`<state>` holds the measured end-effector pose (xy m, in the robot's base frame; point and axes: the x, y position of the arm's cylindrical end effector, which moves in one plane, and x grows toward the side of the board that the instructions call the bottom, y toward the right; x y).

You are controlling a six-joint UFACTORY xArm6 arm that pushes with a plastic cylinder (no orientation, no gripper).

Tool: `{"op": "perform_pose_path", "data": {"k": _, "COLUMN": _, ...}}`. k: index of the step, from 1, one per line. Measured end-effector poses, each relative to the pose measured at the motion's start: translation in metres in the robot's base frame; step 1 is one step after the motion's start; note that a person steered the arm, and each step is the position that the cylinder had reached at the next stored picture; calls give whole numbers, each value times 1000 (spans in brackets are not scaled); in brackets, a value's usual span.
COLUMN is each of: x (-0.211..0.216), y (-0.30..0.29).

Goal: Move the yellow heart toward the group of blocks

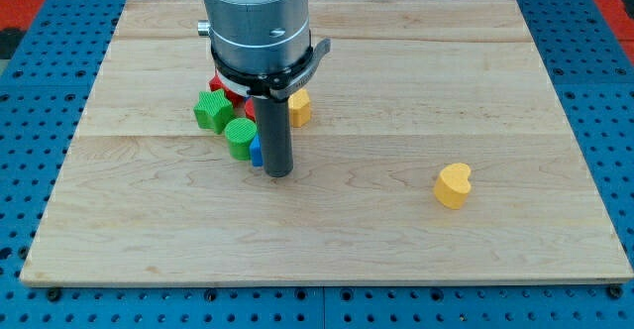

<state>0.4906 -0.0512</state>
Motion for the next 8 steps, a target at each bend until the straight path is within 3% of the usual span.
{"op": "perform_pose_path", "data": {"k": 2, "x": -6, "y": -23}}
{"op": "perform_pose_path", "data": {"k": 4, "x": 33, "y": -4}}
{"op": "perform_pose_path", "data": {"k": 6, "x": 41, "y": -3}}
{"op": "perform_pose_path", "data": {"k": 7, "x": 74, "y": 33}}
{"op": "perform_pose_path", "data": {"k": 8, "x": 94, "y": 105}}
